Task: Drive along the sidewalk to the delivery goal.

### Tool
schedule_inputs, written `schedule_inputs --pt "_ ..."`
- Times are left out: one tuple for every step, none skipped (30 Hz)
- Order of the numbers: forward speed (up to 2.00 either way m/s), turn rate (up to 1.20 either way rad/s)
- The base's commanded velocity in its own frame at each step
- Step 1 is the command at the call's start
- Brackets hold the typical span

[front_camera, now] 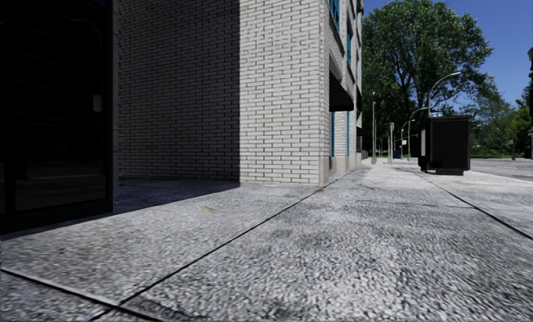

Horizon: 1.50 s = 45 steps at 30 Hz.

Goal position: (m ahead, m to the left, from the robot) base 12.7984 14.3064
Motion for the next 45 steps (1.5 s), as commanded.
schedule_inputs --pt "1.92 0.00" --pt "1.92 0.00" --pt "1.92 0.00" --pt "1.92 0.00" --pt "1.92 0.00" --pt "1.92 0.00" --pt "1.92 0.00" --pt "1.92 0.00" --pt "1.92 0.00" --pt "1.92 0.00" --pt "1.92 0.00" --pt "1.92 0.00" --pt "1.92 0.03" --pt "1.92 0.12" --pt "1.92 0.16" --pt "1.92 0.16" --pt "1.92 0.19" --pt "1.92 0.21" --pt "1.92 0.22" --pt "1.92 0.22" --pt "1.92 0.23" --pt "1.92 0.24" --pt "1.92 0.25" --pt "1.92 0.25" --pt "1.92 0.26" --pt "1.92 0.26" --pt "1.92 0.26" --pt "1.92 0.27" --pt "1.92 0.30" --pt "1.92 0.30" --pt "1.92 0.34" --pt "1.92 0.36" --pt "1.92 0.37" --pt "1.92 0.37" --pt "1.92 0.37" --pt "1.92 0.37" --pt "1.92 0.37" --pt "1.92 0.37" --pt "1.92 0.37" --pt "1.92 0.37" --pt "1.92 0.37" --pt "1.92 0.37" --pt "1.92 0.37" --pt "1.92 0.37" --pt "1.92 0.37"
